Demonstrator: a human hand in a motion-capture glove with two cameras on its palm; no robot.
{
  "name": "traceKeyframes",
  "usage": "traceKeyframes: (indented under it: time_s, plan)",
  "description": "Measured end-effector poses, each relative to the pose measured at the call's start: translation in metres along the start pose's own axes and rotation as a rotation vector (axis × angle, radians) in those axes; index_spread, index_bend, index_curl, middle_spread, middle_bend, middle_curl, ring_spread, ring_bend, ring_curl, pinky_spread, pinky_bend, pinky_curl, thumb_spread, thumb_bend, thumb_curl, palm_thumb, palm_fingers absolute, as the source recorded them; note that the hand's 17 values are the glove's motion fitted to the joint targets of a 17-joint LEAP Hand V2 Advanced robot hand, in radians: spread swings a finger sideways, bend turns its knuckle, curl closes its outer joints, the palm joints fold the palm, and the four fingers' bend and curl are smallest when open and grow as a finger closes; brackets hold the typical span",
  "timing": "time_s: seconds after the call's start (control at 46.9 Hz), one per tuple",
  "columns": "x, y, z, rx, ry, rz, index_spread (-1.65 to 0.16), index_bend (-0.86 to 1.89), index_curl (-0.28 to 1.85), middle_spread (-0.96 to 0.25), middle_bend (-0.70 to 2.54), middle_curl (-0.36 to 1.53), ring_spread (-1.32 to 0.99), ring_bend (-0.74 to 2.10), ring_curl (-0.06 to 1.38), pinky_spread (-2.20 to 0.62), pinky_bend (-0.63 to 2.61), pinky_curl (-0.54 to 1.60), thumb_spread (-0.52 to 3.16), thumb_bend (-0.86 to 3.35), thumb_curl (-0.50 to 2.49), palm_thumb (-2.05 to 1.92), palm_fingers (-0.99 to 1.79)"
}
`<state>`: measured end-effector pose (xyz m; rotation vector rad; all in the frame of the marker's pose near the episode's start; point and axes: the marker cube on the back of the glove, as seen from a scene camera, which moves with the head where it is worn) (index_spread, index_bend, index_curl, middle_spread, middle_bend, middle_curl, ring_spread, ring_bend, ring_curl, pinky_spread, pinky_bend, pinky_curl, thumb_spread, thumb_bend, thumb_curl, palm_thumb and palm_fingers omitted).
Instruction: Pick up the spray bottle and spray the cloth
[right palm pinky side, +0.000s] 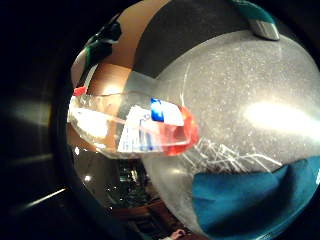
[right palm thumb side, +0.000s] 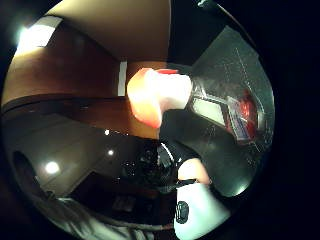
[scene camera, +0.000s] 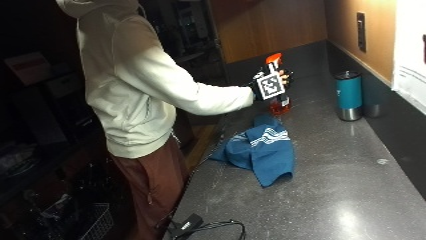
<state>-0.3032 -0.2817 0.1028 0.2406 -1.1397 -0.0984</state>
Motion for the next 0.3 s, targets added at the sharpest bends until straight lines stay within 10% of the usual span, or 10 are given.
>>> traceKeyframes:
  time_s: [0.298]
  plan:
    - [-0.031,0.005,-0.022,0.040,-0.040,-0.064,-0.36,0.14,0.29,-0.09,0.17,0.34,-0.11,0.29,0.35,0.03,0.41,0.37,0.83,-0.04,0.43,0.66,0.38]
